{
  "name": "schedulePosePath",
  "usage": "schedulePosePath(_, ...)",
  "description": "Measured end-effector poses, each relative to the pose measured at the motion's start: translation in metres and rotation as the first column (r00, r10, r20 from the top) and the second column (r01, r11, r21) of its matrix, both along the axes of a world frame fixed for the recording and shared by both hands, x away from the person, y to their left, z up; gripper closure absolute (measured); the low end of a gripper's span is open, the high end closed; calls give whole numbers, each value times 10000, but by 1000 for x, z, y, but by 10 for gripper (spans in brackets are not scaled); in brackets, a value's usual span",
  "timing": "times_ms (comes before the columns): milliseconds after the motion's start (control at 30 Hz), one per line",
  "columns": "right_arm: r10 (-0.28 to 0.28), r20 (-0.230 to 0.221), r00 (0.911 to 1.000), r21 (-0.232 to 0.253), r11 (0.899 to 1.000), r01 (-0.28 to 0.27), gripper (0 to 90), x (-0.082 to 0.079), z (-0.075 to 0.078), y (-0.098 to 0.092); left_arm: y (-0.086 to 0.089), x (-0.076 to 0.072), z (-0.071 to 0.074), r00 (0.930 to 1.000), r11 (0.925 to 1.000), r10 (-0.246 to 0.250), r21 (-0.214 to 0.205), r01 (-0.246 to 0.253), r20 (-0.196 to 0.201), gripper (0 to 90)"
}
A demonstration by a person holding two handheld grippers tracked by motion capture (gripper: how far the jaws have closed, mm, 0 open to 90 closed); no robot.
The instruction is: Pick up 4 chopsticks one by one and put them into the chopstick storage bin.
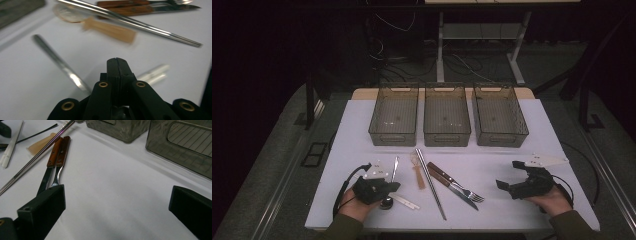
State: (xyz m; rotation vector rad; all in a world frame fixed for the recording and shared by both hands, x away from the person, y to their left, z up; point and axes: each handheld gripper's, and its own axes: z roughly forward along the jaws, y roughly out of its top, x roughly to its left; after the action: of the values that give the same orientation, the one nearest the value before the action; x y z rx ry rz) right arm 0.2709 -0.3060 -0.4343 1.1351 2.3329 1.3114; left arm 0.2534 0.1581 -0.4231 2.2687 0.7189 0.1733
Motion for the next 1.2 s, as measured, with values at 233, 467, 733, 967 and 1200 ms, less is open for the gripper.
schedulePosePath(233,-10,-27,10000,-11,10000,10,8,0,0,0,-18,-17,-6,9933,9934,-1079,345,1093,-402,897)
schedulePosePath(467,-9,-37,10000,-25,10000,9,8,0,0,1,-22,-18,-11,9891,9899,-1338,383,1364,-619,897)
schedulePosePath(733,27,-49,10000,-88,10000,-27,8,1,-2,2,-29,-12,-13,9852,9844,-1625,592,1656,-546,897)
schedulePosePath(967,-15,-67,10000,-105,9999,14,8,1,-2,2,-38,-5,-14,9850,9829,-1663,724,1694,-469,897)
schedulePosePath(1200,2,-67,10000,-110,9999,-3,8,2,-2,2,-43,3,-14,9854,9819,-1664,851,1690,-369,897)
